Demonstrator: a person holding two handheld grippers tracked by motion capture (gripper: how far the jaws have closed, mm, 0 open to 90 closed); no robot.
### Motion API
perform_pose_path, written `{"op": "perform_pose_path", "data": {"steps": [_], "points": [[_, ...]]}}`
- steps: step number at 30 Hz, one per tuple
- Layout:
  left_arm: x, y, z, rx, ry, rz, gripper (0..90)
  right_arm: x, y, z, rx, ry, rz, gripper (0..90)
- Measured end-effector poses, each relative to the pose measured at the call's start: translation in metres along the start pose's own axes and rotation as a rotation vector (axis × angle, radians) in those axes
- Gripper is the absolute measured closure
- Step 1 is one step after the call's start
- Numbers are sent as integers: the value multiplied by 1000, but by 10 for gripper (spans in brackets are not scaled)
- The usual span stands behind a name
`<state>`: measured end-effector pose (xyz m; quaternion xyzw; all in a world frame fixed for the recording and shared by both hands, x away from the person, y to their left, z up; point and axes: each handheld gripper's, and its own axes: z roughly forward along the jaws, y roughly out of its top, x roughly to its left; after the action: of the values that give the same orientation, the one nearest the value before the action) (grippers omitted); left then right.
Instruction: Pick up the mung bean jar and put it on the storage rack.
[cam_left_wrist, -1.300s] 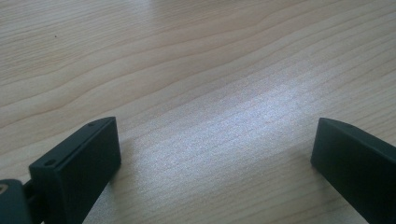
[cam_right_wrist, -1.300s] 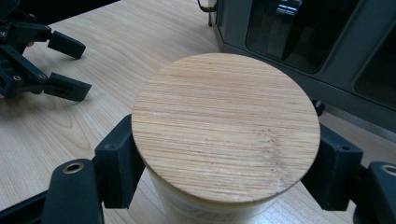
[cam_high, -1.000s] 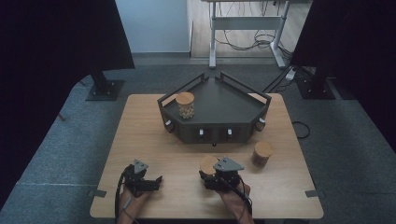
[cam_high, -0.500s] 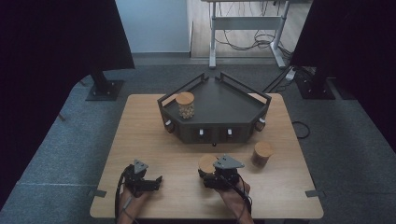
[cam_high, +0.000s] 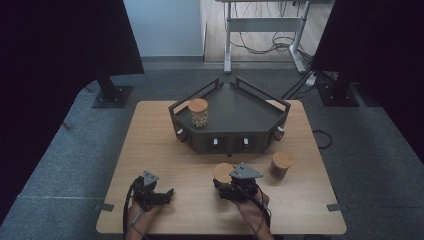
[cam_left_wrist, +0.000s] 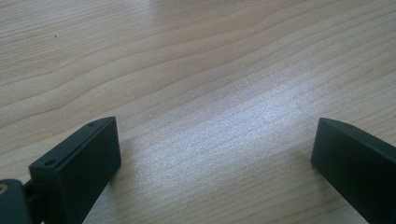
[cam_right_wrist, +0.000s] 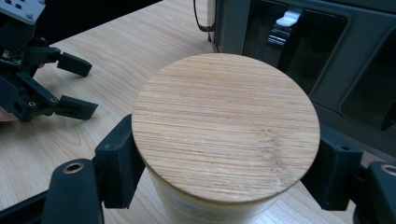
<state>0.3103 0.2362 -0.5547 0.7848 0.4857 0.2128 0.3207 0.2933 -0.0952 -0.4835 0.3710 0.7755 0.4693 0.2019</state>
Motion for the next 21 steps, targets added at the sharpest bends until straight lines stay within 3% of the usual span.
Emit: {"op": "perform_pose_path", "data": {"steps": [21], "points": [[0, 0, 0, 0, 0, 0, 12, -4, 14, -4, -19, 4, -13, 249]]}}
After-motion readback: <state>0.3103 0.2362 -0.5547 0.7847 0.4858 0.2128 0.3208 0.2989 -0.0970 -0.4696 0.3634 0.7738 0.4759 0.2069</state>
